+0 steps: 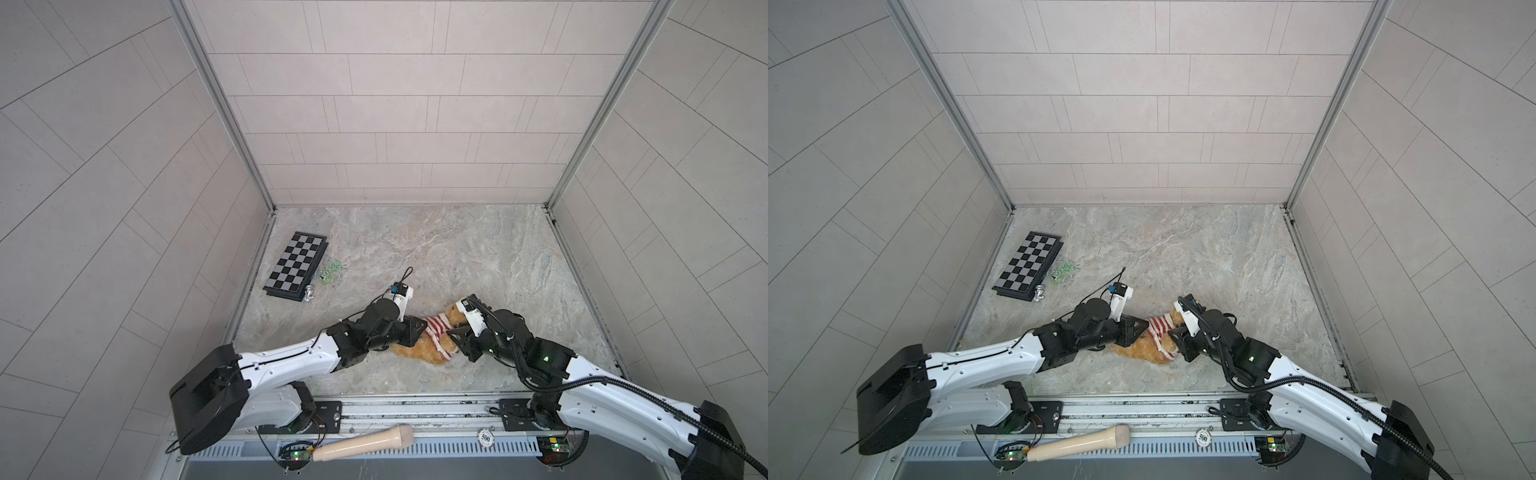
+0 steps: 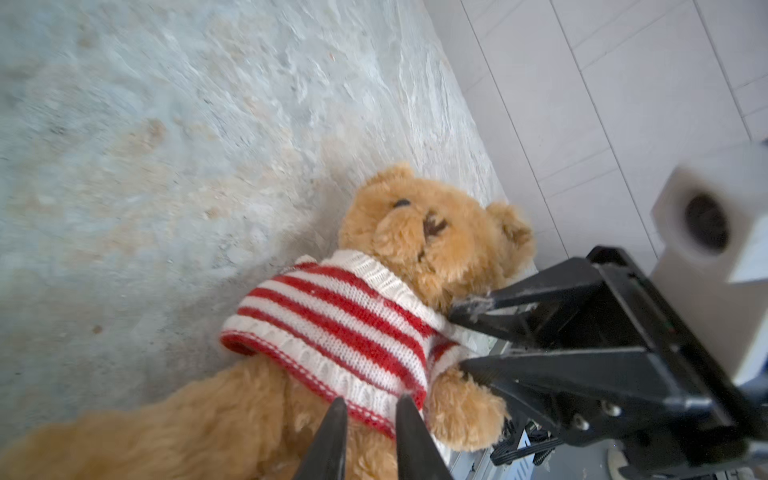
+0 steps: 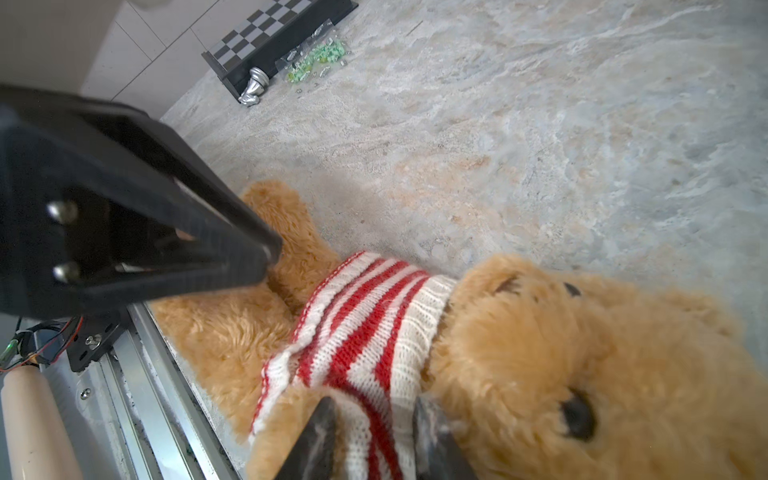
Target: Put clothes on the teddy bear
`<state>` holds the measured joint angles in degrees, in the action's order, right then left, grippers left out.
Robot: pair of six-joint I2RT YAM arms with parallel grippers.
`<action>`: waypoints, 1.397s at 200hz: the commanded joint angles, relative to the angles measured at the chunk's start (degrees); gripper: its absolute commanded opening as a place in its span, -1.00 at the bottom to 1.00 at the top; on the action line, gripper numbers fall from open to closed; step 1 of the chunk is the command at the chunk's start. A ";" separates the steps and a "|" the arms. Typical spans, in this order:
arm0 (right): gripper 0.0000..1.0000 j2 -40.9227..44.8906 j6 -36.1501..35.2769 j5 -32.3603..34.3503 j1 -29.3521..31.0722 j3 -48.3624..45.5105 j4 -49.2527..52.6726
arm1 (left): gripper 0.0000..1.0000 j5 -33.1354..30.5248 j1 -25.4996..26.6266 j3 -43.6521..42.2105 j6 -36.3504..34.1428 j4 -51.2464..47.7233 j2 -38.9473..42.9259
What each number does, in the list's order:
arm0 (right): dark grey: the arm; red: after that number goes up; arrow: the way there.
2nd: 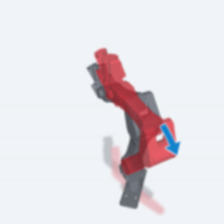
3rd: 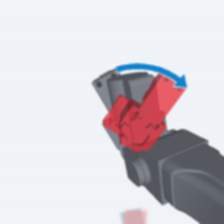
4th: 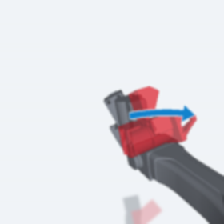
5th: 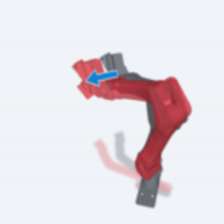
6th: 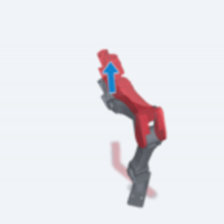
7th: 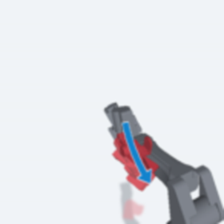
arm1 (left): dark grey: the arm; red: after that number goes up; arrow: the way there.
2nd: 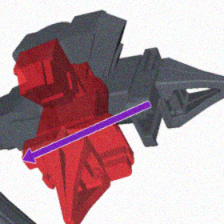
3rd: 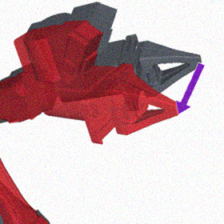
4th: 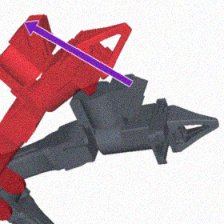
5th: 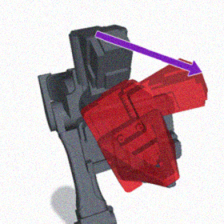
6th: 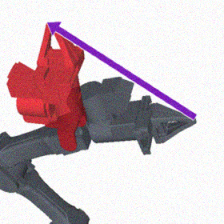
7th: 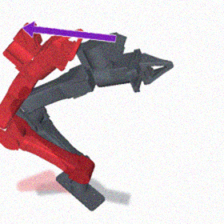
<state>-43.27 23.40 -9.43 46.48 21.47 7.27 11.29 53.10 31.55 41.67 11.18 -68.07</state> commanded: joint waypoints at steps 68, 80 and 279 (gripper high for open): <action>-0.36 0.23 5.08 5.17 -0.24 -3.57 4.36 | 0.10 8.38 -7.75 8.21 -4.69 -5.45 -8.48; -0.36 1.22 5.89 6.13 -0.41 -3.81 5.01 | 0.13 10.25 -7.93 8.35 -3.54 -2.72 -10.44; -0.37 5.41 13.52 11.98 -2.86 -8.74 4.60 | 0.41 18.12 -8.20 6.49 0.83 1.50 -16.41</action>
<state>-37.43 36.29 -0.25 44.18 14.15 8.95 28.05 45.67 38.54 42.52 14.57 -82.70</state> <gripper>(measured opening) 0.315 0.710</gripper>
